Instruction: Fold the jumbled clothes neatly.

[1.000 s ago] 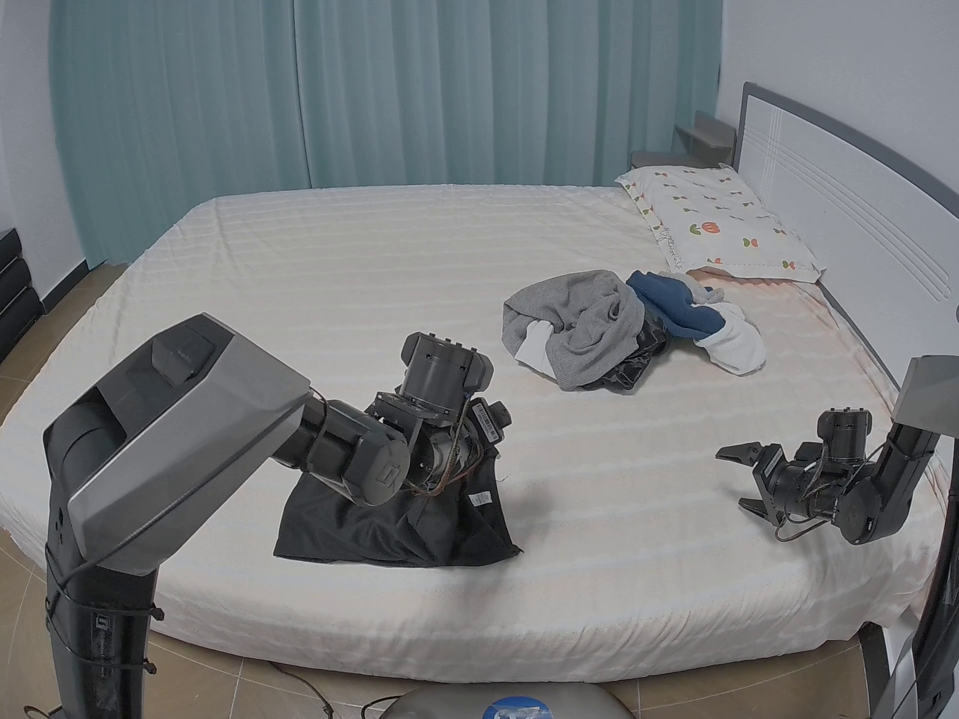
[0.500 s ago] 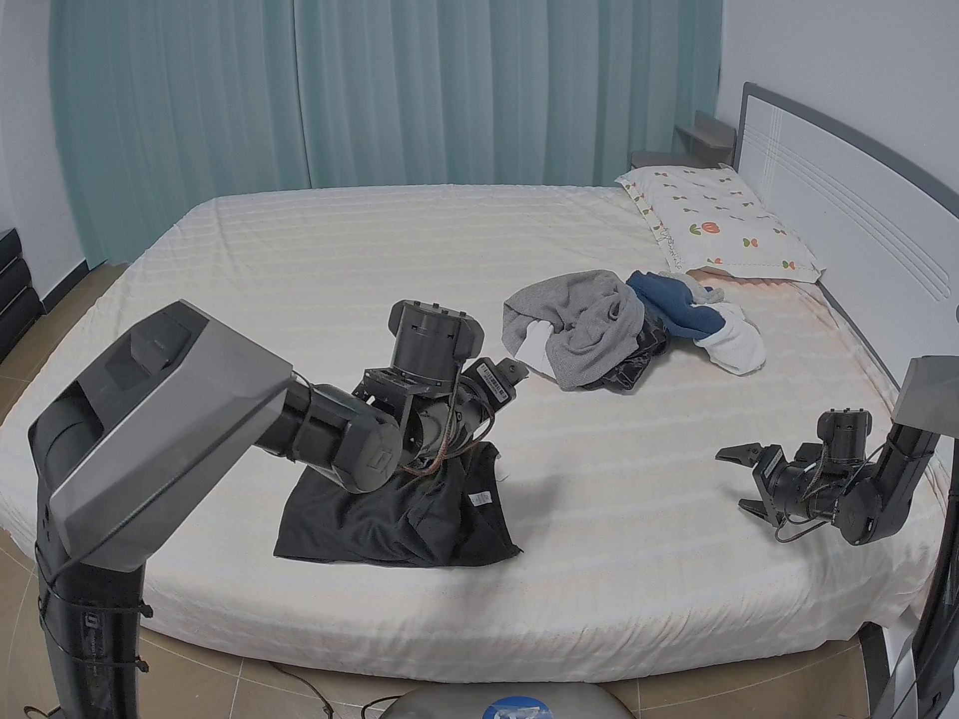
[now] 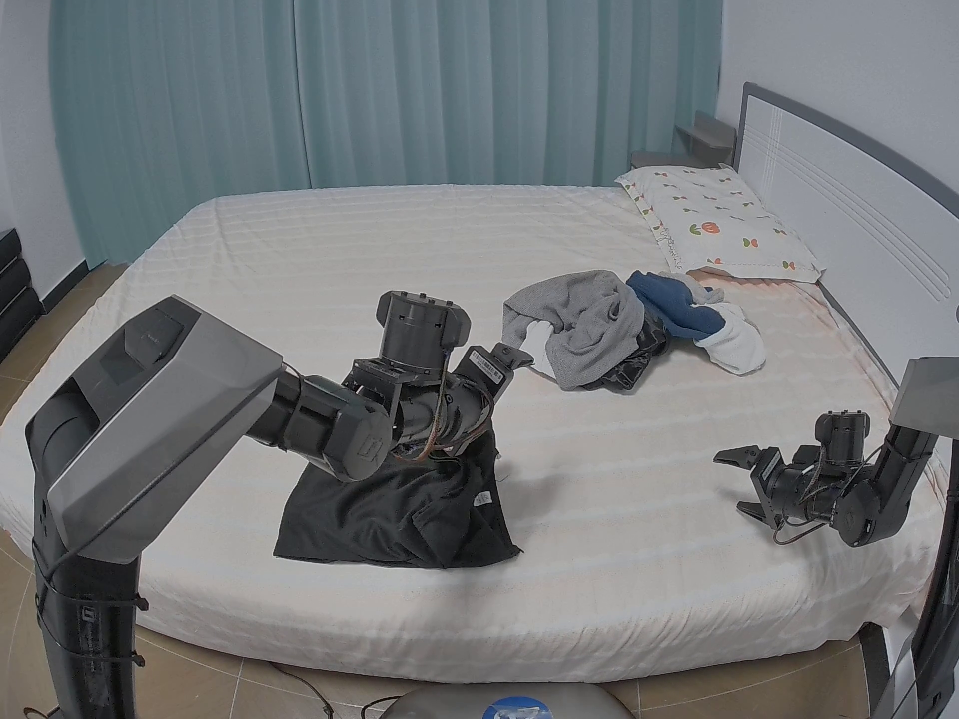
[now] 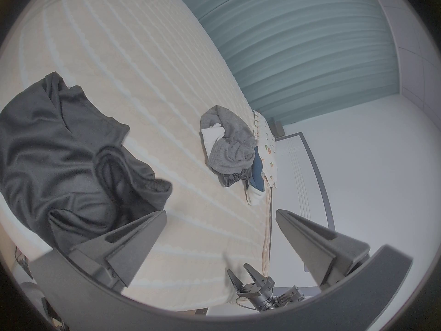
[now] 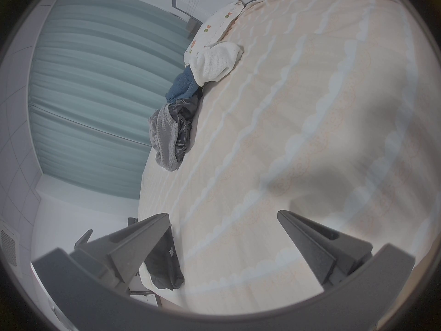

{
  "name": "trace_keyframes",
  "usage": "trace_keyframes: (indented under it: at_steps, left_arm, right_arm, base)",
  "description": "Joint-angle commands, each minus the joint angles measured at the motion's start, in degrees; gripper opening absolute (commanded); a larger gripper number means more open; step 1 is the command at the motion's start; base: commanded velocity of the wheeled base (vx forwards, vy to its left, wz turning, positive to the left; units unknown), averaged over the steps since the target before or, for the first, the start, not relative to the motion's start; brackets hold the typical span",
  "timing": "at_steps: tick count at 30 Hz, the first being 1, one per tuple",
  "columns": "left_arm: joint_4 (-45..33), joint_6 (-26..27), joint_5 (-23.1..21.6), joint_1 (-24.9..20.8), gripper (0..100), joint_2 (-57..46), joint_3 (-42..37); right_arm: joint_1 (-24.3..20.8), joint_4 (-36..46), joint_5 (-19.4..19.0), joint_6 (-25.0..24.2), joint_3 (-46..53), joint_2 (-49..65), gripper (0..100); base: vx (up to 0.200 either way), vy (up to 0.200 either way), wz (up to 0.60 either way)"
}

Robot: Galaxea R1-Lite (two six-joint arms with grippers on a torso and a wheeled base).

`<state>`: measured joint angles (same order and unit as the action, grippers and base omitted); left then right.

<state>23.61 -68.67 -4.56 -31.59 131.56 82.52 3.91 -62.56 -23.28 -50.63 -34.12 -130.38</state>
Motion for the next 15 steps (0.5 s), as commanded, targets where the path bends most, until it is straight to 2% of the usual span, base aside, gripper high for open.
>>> trace_keyframes:
  at_steps: [1,8,15]
  left_arm:
    - [-0.5,-0.4,-0.5,0.9,100,0.0,-0.1]
    - [-0.5,-0.5,-0.4,2.1,100,0.8,-0.8]
    - [0.1,0.1,-1.8,6.6,100,-3.9,-8.9]
  right_arm:
    - [0.0,0.0,0.0,0.0,0.0,-0.1,100]
    - [0.0,0.0,0.0,0.1,0.1,-0.1,100]
    - [0.0,0.0,0.2,0.3,0.0,-0.1,100]
  base:
    - [0.000,0.000,0.00]
    - [0.000,0.000,0.00]
    - [0.000,0.000,0.00]
